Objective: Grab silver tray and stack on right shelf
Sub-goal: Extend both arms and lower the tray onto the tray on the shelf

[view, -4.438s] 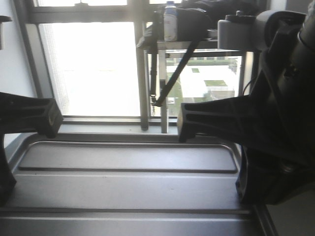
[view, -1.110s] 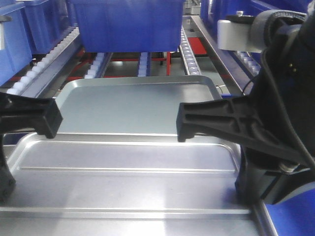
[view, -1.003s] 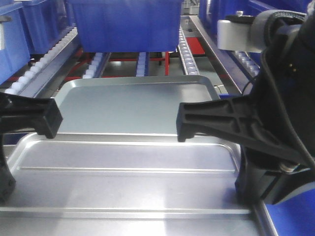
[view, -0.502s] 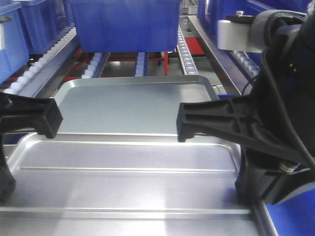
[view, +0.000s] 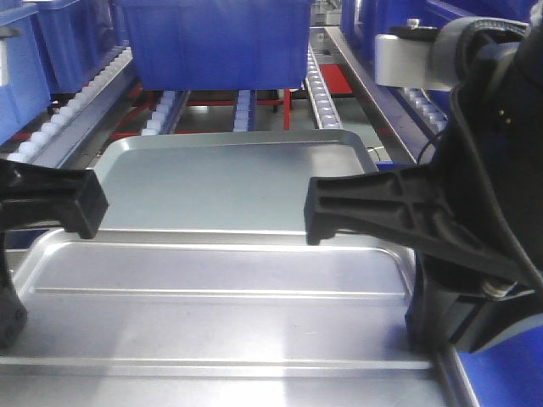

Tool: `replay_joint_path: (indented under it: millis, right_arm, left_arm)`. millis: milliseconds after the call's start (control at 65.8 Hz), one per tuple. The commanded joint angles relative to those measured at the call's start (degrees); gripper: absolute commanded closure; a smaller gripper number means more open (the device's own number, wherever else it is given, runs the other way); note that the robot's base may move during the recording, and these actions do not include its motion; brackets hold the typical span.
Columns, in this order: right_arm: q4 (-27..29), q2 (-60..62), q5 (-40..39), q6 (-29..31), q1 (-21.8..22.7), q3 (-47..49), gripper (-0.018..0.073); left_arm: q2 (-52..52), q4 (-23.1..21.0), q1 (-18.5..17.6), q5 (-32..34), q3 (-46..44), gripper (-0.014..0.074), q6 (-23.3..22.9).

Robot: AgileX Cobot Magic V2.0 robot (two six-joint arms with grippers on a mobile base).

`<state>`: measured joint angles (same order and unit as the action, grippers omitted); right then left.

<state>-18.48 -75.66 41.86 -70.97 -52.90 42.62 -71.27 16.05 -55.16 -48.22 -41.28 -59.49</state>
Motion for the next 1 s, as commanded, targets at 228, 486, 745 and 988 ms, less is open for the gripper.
replay_joint_path:
  millis: [228, 486, 745, 988]
  right_arm:
    - [-4.8, 1.4, -1.1, 0.2, 1.1, 1.3, 0.0492]
    - [-4.7, -0.7, -4.0, 6.5, 9.8, 8.3, 0.0492]
    - [-4.7, -11.2, -9.4, 12.3, 14.6, 18.5, 0.0492]
    - [-4.7, -22.8, -11.2, 15.5, 18.8, 31.7, 0.0492]
  left_arm:
    - [0.9, 1.8, 1.4, 5.0, -1.4, 0.0689, 5.1]
    - [-1.6, -4.4, 10.2, 8.6, -5.2, 0.0689, 20.3]
    - [-13.0, -6.1, 17.3, 13.4, -17.6, 0.0687, 29.7]
    - [-24.6, -7.5, 20.6, 15.5, -30.0, 0.0687, 32.1]
